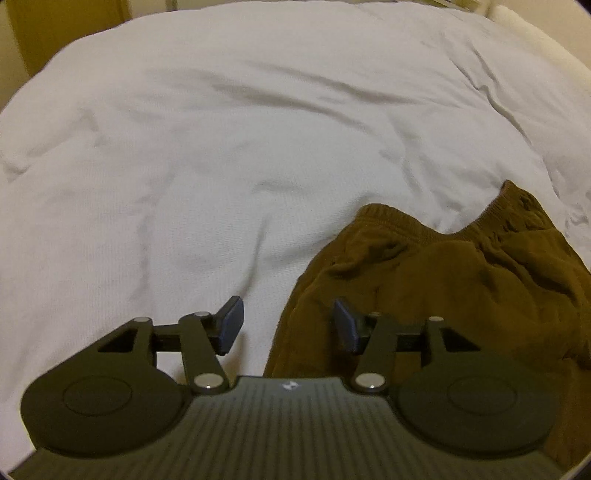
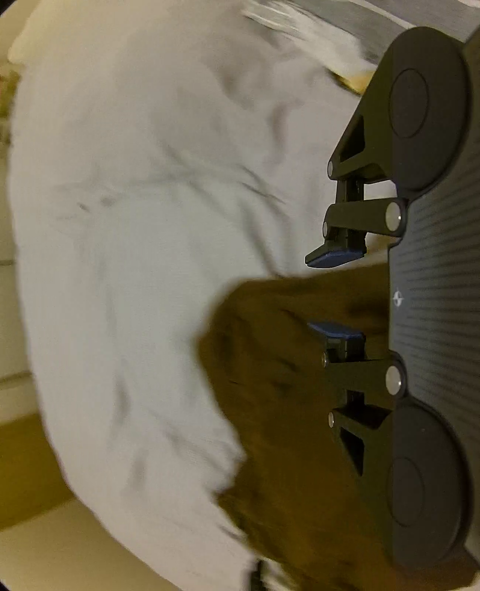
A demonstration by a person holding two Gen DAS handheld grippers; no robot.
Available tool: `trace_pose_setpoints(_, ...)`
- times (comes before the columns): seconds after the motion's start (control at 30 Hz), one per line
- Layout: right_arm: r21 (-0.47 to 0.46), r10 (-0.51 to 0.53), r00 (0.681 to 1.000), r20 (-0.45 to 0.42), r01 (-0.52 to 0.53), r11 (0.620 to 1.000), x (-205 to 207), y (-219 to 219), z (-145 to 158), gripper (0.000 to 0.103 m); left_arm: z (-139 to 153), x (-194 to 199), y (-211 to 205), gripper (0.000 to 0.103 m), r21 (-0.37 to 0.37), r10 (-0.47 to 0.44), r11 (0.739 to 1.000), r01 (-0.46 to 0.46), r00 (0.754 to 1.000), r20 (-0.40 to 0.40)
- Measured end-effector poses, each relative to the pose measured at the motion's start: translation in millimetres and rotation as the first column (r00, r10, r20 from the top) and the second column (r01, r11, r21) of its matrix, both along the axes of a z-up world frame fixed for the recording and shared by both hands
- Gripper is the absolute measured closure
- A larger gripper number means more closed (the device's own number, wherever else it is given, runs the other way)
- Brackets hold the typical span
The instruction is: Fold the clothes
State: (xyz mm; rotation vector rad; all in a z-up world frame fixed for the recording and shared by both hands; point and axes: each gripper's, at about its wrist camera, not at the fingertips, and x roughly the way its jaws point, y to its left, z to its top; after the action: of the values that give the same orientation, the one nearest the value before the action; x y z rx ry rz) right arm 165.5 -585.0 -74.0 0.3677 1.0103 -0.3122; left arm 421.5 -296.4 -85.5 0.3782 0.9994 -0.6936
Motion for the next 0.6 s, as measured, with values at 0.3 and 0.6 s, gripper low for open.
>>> trace_pose_setpoints(0.3,-0.007,-0.1,0.994,-0.042,0.099,0.995,-47.4,49.7,19.9,0.057,-24.9,33.2,-50.4,0.057,-0.085,-0.195,0.979,0.187,0.976,-0.096)
trace_pose_setpoints(0.6,-0.052,-0.274,0.957,-0.098,0.27,0.962,-91.2,60.4,26.3,0.055,-41.3,52.0,-67.4,0.09,-0.097,-0.339,0.939,0.329,0.933,-0.12)
